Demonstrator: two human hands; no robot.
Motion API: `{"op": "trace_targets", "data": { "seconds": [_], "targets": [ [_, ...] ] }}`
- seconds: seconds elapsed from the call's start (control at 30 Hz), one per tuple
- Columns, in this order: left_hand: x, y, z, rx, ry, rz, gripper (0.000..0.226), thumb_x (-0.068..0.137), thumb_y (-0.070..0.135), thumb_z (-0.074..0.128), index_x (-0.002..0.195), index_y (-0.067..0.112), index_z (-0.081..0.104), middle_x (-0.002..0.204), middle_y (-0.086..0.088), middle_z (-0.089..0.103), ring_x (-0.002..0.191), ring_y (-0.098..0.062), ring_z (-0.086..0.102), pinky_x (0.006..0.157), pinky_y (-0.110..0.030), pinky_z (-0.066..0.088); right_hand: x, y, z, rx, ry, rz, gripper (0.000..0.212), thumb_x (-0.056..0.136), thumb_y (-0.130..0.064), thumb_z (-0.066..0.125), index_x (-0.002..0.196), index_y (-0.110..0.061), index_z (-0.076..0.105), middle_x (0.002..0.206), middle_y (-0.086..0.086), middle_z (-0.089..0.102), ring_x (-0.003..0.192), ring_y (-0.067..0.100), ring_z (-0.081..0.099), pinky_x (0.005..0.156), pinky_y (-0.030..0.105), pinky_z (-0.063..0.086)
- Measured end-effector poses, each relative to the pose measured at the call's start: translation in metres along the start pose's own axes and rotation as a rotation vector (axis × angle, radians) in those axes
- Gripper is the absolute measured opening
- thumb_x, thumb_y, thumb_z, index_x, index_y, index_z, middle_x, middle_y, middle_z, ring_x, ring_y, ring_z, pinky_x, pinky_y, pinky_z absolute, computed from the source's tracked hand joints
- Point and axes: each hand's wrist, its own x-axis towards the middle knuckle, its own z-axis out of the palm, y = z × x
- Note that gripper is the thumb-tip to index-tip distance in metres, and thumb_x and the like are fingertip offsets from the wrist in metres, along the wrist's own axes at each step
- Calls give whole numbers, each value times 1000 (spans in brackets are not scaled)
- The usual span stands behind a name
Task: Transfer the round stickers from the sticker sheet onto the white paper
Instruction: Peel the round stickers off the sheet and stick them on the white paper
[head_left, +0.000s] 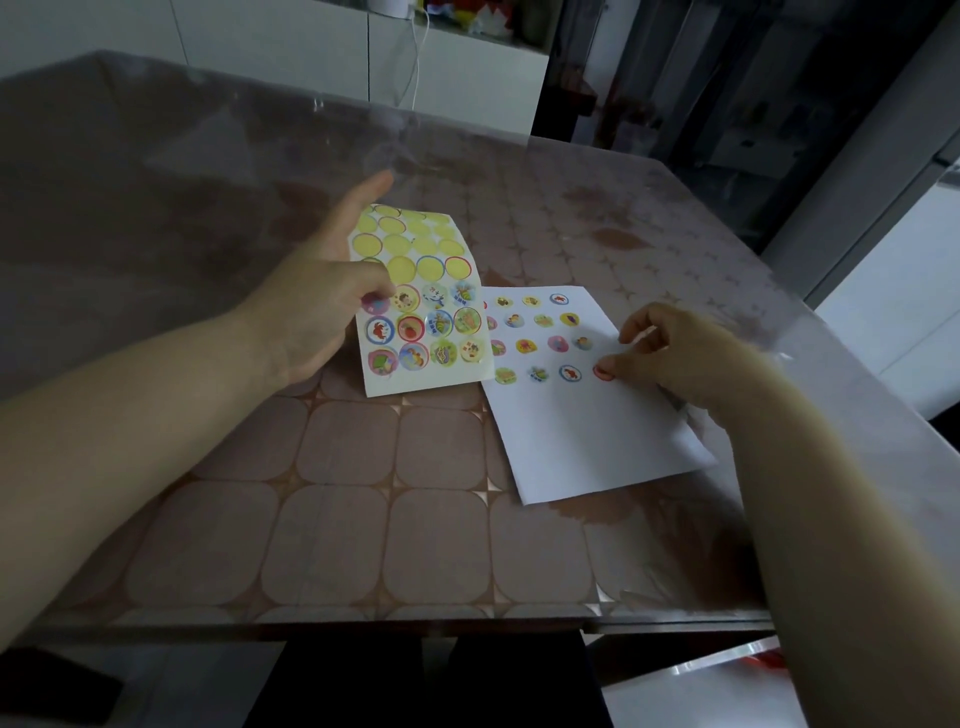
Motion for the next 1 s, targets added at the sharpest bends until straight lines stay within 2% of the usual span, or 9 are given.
{"op": "trace_targets", "data": {
  "seconds": [0.1,0.27,0.37,0.5,0.6,0.7,0.83,0.93,1.0],
  "targets": [
    [0,0,0,-14,-8,-1,76,81,-16,35,133,39,38,131,-14,47,89,-16,65,77,-30,52,0,0,3,-67,49,-43,27,74,-27,75,92,-17,58,86,-1,55,70,13,50,63,28,44],
    [-2,4,1,-57,-46,-43,72,76,-7,44,132,39,38,133,-15,48,108,-29,60,96,-45,45,-14,-39,1,-131,146,-385,12,82,-28,67,77,-25,56,73,-9,55,62,5,49,53,14,39],
    [-1,6,3,-116,-57,-98,65,86,-4,33,135,38,34,121,-15,53,89,-24,67,74,-30,55,-25,-78,11,-169,2,-593,13,81,-24,68,77,-32,58,73,-12,57,58,2,52,47,10,43],
    [0,6,2,-145,-76,-163,77,82,-11,24,140,39,28,95,-9,58,69,-16,60,59,-22,52,-16,-100,51,-250,7,-764,18,79,-30,69,97,-28,67,84,-10,55,69,3,49,63,16,40],
    [1,3,0,-111,-105,-162,87,78,-20,25,139,43,25,98,-8,58,68,-16,55,55,-21,49,-6,-93,81,-179,134,-804,22,77,-33,71,97,-24,72,95,-2,56,86,15,52,71,21,36],
    [1,1,-3,-61,-172,-157,92,78,-23,26,136,48,22,111,-13,52,88,-24,47,66,-24,49,-2,-87,93,-74,168,-823,12,73,-27,75,85,-23,74,88,-7,52,92,20,54,76,22,35],
    [0,0,-4,-21,-243,-113,90,81,-22,31,135,49,21,114,-5,60,86,-15,59,70,-21,51,-1,-86,93,-13,175,-806,7,71,-23,76,77,-22,73,73,-19,51,81,7,51,69,13,34],
    [-1,0,-8,317,-229,6,85,83,-7,52,137,48,16,116,4,59,87,-8,66,79,-20,50,1,-83,89,95,133,-688,6,74,-24,75,72,-26,69,66,-20,56,66,-4,49,62,12,36],
    [0,1,-14,485,-157,54,77,80,8,66,134,46,25,109,2,61,89,-11,65,84,-22,49,3,-83,88,153,115,-636,8,76,-24,73,71,-27,67,67,-17,60,61,0,49,59,16,39]
  ]
}}
